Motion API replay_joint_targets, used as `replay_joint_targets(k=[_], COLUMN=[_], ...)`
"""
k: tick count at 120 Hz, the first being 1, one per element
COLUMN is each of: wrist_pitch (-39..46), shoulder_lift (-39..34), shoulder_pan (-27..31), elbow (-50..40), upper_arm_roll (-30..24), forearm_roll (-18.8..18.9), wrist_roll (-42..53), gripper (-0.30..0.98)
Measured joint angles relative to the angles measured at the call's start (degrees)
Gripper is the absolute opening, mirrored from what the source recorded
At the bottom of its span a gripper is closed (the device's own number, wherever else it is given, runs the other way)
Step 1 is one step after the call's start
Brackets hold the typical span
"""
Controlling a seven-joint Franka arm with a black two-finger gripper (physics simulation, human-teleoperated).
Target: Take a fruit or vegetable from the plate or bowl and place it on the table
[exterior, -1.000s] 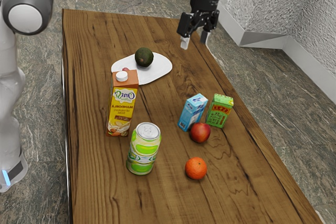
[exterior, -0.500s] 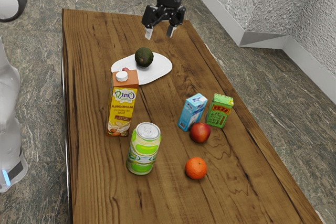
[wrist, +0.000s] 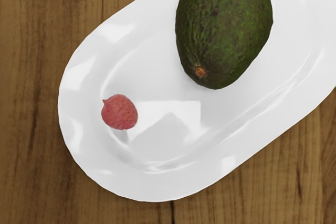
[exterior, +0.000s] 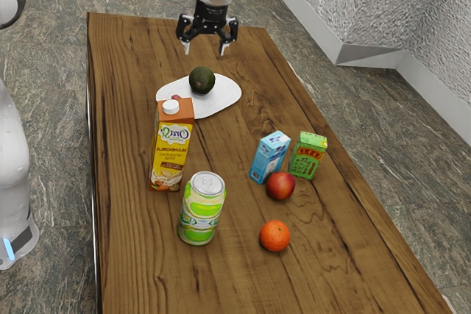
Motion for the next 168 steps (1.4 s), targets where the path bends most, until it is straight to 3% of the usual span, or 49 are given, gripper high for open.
replay_joint_targets(k=[31,53,88,108,168], wrist_pitch=[3.3,4.1,4.5,5.2,8.7], shoulder_lift=[0.9,1.8,10.8,14.8,18.0], shoulder_pan=[0.5,4.3,9.9,10.1,10.9], elbow=[-1.2,-1.0,5.4,7.0,6.0], upper_arm_roll=[0.1,0.4,0.4,0.8,3.1], forearm_roll=[-0.2,-0.3,-2.0,-3.8,-9.1], wrist_roll=[10.3,15.9,23.6,26.7,32.3], gripper=[0.69,0.69,0.69,0.69,0.69])
